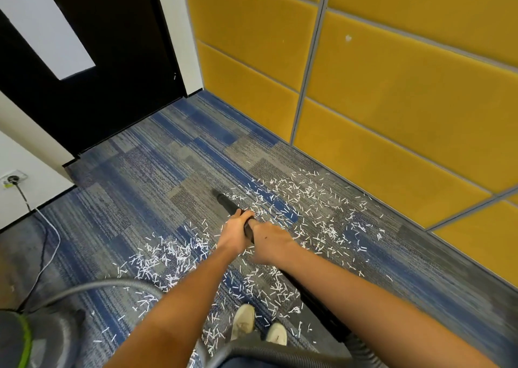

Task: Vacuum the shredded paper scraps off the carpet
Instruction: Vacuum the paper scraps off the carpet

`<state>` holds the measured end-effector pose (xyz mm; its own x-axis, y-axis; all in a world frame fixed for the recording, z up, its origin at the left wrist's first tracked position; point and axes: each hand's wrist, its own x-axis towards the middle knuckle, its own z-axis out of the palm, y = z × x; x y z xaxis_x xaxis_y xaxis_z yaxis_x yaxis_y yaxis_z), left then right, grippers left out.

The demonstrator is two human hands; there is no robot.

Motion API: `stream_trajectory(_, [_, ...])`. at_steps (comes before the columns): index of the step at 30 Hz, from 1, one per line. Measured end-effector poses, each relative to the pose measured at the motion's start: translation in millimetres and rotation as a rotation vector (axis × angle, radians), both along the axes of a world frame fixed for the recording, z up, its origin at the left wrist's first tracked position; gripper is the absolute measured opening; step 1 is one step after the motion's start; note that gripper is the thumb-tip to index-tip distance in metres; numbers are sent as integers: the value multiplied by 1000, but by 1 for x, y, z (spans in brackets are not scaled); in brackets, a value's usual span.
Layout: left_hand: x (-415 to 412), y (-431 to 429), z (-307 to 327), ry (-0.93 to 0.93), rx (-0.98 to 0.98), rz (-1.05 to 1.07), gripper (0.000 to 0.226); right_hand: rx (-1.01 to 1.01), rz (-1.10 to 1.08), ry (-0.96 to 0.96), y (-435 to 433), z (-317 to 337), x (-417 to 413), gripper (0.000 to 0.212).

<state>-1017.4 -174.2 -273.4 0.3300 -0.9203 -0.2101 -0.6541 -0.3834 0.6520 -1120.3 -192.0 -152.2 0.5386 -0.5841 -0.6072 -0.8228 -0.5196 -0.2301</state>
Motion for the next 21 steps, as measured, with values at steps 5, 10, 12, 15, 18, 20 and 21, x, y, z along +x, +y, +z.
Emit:
stream_trajectory(5, [-14, -17, 11, 3, 4, -88, 33, 12, -106, -3, -10, 4, -14, 59])
stream_trajectory(10, [-35, -35, 15, 47, 2, -198, 38, -1, -191, 22, -16, 5, -30, 60])
stream_trajectory(12, [-45, -40, 16, 48, 7, -231, 40, -7, -204, 34, -18, 7, -40, 58])
stream_trajectory(15, [-54, -41, 18, 24, 10, -248, 40, -8, -197, 32, -20, 12, -50, 55])
stream_trajectory(18, [-53, -34, 18, 0, 0, -243, 40, -10, -159, 30, -16, 13, -53, 52])
stream_trajectory(20, [-50, -27, 20, -26, 0, -235, 39, -4, -126, 19, -12, 13, -52, 51])
stream_trajectory(21, [-48, -24, 20, -35, -1, -227, 38, 0, -108, 15, -11, 13, -51, 51])
